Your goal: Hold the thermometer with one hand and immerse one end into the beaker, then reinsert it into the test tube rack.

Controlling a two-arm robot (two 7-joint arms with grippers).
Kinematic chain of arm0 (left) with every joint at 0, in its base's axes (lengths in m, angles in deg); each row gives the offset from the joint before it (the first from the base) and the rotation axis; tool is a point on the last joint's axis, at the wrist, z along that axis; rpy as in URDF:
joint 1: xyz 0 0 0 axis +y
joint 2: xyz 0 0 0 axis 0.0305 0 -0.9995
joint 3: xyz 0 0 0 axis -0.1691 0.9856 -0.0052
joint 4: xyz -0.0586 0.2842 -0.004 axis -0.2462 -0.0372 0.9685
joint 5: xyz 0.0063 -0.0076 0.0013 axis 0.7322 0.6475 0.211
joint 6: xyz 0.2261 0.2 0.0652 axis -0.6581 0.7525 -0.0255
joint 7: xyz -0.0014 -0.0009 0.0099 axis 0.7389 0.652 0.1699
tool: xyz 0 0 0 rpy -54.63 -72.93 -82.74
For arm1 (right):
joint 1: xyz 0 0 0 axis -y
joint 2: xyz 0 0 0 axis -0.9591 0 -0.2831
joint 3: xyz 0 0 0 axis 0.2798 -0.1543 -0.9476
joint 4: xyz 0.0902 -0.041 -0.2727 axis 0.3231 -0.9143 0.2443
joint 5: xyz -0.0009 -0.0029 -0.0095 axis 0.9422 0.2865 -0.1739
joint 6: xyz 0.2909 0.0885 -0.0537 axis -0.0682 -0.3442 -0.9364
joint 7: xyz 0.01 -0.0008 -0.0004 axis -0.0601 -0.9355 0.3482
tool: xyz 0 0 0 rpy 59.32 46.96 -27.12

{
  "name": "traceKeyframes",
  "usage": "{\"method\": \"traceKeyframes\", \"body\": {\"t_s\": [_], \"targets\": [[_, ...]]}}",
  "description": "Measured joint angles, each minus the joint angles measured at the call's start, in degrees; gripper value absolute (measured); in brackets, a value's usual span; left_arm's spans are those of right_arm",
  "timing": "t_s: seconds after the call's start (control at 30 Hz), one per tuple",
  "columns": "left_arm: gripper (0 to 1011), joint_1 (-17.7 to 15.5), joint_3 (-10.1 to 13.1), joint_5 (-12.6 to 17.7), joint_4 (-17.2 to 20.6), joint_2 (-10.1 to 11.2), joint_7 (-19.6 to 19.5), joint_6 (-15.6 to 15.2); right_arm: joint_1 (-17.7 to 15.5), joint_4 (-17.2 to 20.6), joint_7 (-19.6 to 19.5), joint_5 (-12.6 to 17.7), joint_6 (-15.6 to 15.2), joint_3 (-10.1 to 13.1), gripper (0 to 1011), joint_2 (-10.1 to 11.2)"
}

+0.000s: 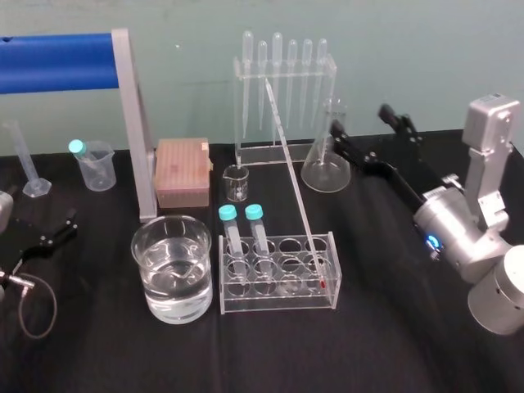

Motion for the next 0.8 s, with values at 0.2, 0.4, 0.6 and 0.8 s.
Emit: {"method": "traceKeyframes", "body": {"t_s": [0.2,0.4,0.6,0.8], "targets": [[1008,0.00,0.00,0.00,0.00,0.00,0.00,0.00,-2.64,1.90,-4.36,-2.04,-4.52,1.76,1004,-0.29],[1008,0.00,0.00,0.00,0.00,0.00,0.00,0.00,-4.31,1.04,-5.59,-3.27,-8.20,2.14,1004,-0.70],[1008,0.00,0.00,0.00,0.00,0.00,0.00,0.00,-5.46,-0.18,-5.46,-3.53,-9.13,2.76,1004,-1.63],[1008,0.00,0.00,0.00,0.00,0.00,0.00,0.00,-5.53,-0.30,-5.25,-3.53,-9.14,2.85,1004,-1.74]]}}
